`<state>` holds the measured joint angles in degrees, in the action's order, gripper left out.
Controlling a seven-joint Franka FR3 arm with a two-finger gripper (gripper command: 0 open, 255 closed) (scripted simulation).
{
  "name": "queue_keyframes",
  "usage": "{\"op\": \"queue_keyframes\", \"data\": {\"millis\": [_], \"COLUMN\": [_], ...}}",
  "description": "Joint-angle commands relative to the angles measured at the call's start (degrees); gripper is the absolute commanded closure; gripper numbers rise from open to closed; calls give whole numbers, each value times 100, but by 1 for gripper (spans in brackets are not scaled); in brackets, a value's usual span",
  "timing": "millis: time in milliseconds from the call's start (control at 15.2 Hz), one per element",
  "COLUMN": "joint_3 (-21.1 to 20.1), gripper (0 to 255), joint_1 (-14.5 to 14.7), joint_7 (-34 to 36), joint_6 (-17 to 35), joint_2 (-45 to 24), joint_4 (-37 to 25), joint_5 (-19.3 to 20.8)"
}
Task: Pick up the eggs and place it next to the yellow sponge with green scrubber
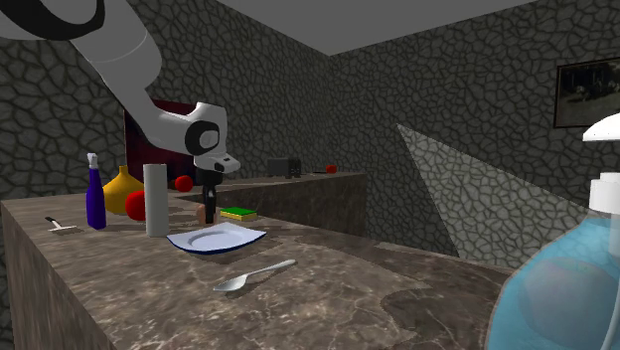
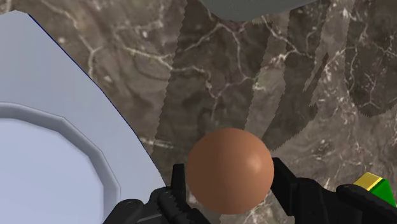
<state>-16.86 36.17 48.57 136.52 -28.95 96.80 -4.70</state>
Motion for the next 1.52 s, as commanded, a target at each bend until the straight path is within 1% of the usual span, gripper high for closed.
{"op": "queue_keyframes", "data": {"millis": [0,264,330,660,924,1452], "joint_3": [0,0,0,0,-50,-49], "gripper": [255,255,0,0,0,0], "joint_1": [0,0,0,0,-154,-153], "joint_7": [-1,-1,-1,-1,-73,-73], "joint_6": [5,5,4,5,-480,-480], "joint_2": [-1,-1,-2,-2,495,495], "joint_4": [0,0,0,0,17,17], "joint_5": [0,0,0,0,-120,-120]}}
